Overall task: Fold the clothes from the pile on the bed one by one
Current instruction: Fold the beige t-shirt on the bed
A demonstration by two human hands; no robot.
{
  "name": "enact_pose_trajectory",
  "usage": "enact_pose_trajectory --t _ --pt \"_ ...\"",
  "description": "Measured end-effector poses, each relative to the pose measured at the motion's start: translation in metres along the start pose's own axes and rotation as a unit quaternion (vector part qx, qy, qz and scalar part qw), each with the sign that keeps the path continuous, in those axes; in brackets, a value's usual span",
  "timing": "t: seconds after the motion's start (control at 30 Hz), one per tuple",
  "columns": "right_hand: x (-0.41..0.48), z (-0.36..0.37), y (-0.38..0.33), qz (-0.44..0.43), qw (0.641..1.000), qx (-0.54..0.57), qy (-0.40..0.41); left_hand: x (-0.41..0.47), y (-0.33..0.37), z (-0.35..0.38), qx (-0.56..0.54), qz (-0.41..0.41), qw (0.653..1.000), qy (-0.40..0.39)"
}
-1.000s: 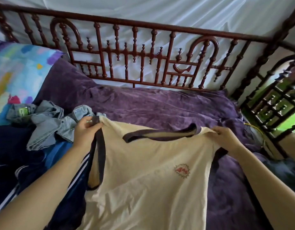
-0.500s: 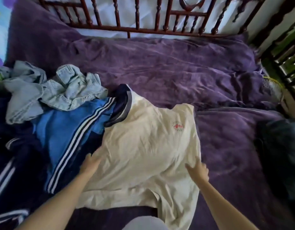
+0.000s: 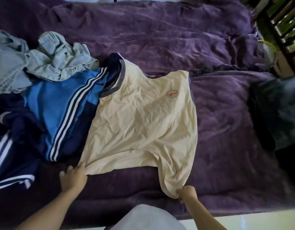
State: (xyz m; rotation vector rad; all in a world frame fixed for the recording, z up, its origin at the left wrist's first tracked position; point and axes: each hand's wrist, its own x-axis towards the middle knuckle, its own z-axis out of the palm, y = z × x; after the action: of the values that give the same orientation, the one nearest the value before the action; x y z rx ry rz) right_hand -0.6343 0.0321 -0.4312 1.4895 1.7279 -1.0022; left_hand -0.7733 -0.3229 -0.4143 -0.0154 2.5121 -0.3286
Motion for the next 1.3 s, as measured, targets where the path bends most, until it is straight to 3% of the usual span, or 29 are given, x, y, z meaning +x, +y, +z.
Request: enact_pose_trajectory --t 0.1,0.17,0.23,0.33,0.43,0.53,0.63,0.7,0.8,0.87,1.07,1.13,1.3 --pt "0.0 -0.018 0.001 -0.007 0.986 0.165 0.034 -0.019 -0.014 -0.01 -0.048 0.05 0.993 0.096" --pt "-0.003 -0.048 -0.002 -0.015 0.95 0.304 0.061 -0.027 -0.026 -0.015 -0.085 0.107 0.974 0.183" --pt "-0.004 -0.083 -0.003 -0.026 0.915 0.393 0.084 -0.032 -0.036 -0.022 -0.1 0.112 0.959 0.242" --pt "-0.01 -0.123 0.004 -0.036 0.883 0.438 0.167 -0.038 -0.049 -0.028 -0.125 0.13 0.928 0.327" --pt "-0.014 -0.143 0.014 -0.048 0.894 0.41 0.173 -0.051 -0.056 -0.02 -0.097 0.194 0.905 0.365" --pt "-0.014 -0.143 0.034 -0.035 0.937 0.324 0.127 -0.067 -0.063 -0.008 -0.065 0.203 0.929 0.303" --pt "-0.012 -0.129 0.055 -0.019 0.985 0.161 0.065 -0.079 -0.067 0.011 -0.038 0.183 0.95 0.249" --pt "-0.015 -0.118 0.069 0.001 0.997 0.019 0.07 -0.088 -0.066 0.022 0.029 0.159 0.969 0.188" --pt "-0.018 -0.112 0.083 0.013 0.977 -0.2 0.076 -0.094 -0.066 0.045 0.175 0.128 0.975 0.057" --pt "-0.023 -0.108 0.084 0.016 0.95 -0.301 0.079 -0.096 -0.059 0.049 0.2 0.131 0.971 -0.009" --pt "-0.038 -0.093 0.047 -0.018 0.901 -0.401 0.166 -0.07 -0.026 0.009 0.186 0.107 0.939 -0.267" --pt "-0.04 -0.091 0.014 -0.05 0.897 -0.399 0.187 -0.051 -0.011 -0.021 0.146 0.099 0.949 -0.26" --pt "-0.043 -0.094 -0.08 -0.158 0.891 -0.369 0.213 -0.004 0.034 -0.098 -0.037 0.089 0.988 -0.124"
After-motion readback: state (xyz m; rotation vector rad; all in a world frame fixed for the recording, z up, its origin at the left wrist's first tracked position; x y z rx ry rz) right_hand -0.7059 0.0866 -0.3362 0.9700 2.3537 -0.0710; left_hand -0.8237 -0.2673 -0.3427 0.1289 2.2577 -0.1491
